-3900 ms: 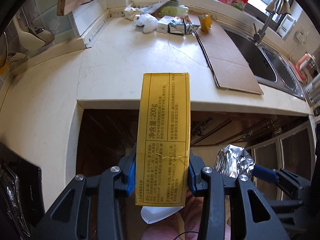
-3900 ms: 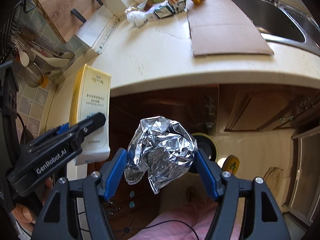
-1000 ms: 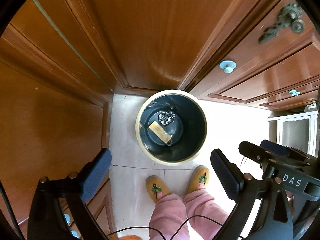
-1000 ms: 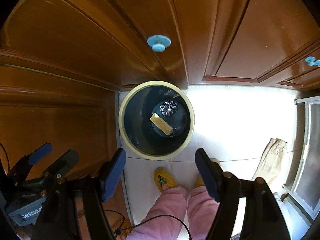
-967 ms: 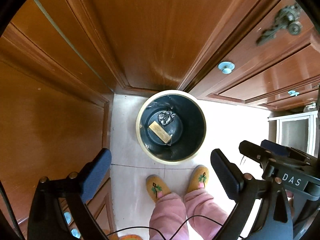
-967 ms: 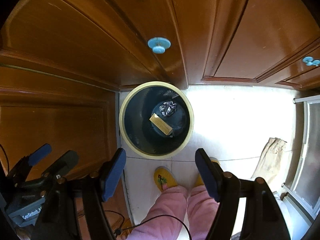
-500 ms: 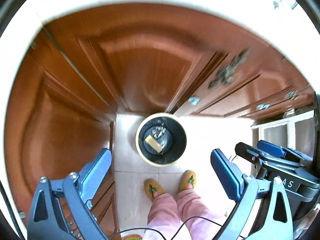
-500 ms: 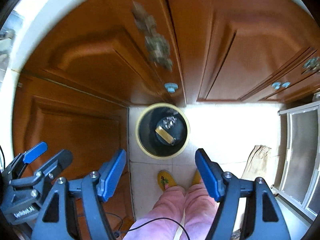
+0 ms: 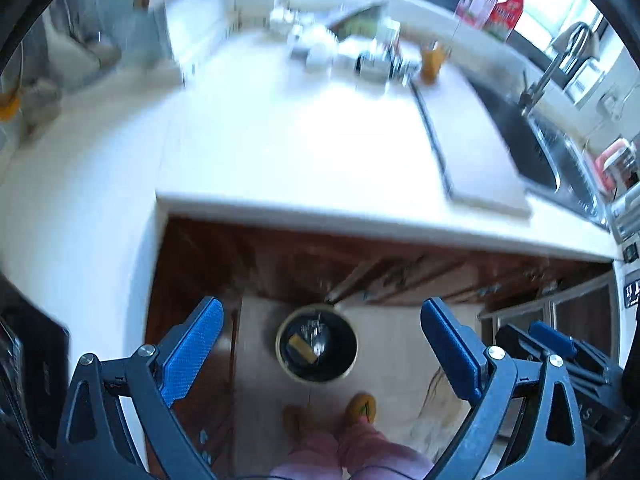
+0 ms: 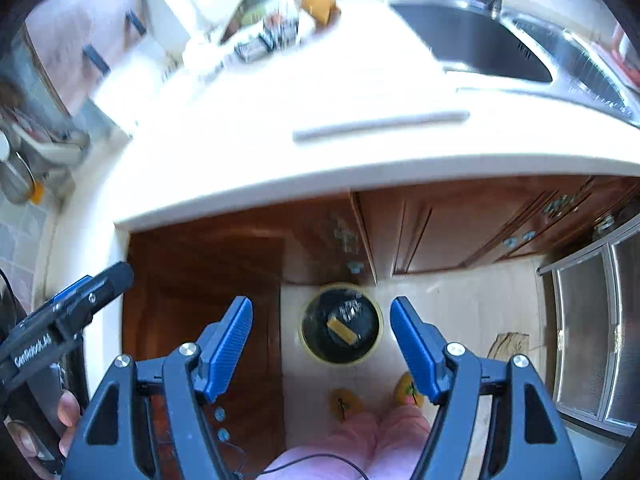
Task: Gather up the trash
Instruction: 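Raise both tools back toward the counter trash, then grasp the polka-dot wrapper with the left gripper while the right gripper grasps the yellow snack bag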
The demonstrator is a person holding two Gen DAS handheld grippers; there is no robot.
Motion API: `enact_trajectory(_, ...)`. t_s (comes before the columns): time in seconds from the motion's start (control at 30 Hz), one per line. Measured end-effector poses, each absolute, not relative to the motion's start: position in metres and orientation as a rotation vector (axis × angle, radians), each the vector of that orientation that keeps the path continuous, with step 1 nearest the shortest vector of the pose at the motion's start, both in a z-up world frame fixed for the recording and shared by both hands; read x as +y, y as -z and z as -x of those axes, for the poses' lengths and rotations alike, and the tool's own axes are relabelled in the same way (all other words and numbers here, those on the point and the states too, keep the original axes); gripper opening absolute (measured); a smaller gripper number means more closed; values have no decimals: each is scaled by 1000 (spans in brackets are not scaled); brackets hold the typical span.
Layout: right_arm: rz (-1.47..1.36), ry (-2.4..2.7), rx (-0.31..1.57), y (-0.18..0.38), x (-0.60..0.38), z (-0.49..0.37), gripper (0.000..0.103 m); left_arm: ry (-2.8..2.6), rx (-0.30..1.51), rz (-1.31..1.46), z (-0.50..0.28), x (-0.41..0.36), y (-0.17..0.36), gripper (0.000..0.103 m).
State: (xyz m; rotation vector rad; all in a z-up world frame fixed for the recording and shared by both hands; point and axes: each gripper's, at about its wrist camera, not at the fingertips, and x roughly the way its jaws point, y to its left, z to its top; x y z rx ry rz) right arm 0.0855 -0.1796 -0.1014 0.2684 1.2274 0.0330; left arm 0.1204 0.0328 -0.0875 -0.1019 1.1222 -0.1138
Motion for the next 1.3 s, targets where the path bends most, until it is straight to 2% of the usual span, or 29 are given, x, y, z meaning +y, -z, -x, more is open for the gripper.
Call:
enact_trajectory(0.33,-253,-48,1061,20,-193,-113,72,197,902,-5,-154,-1,-14,98)
enact_trajectory(0.53,-257,-94,1006,-8,-209,-156,72,198,841,-7,-192,-19,-40,98)
enact_trajectory(0.8,-276,-183,1011,-19,-248,-258,72,246,865,-20,-275,-65,-43,90)
enact_trajectory(1.03,-286,-226,1071,-5,-280,-344,72,288,964,-57,-353,-117,-15,68)
enact_trajectory(1.3,-360,-258,1198,47,-308,-415,72,390,1057,-170,-415,-160,40,42)
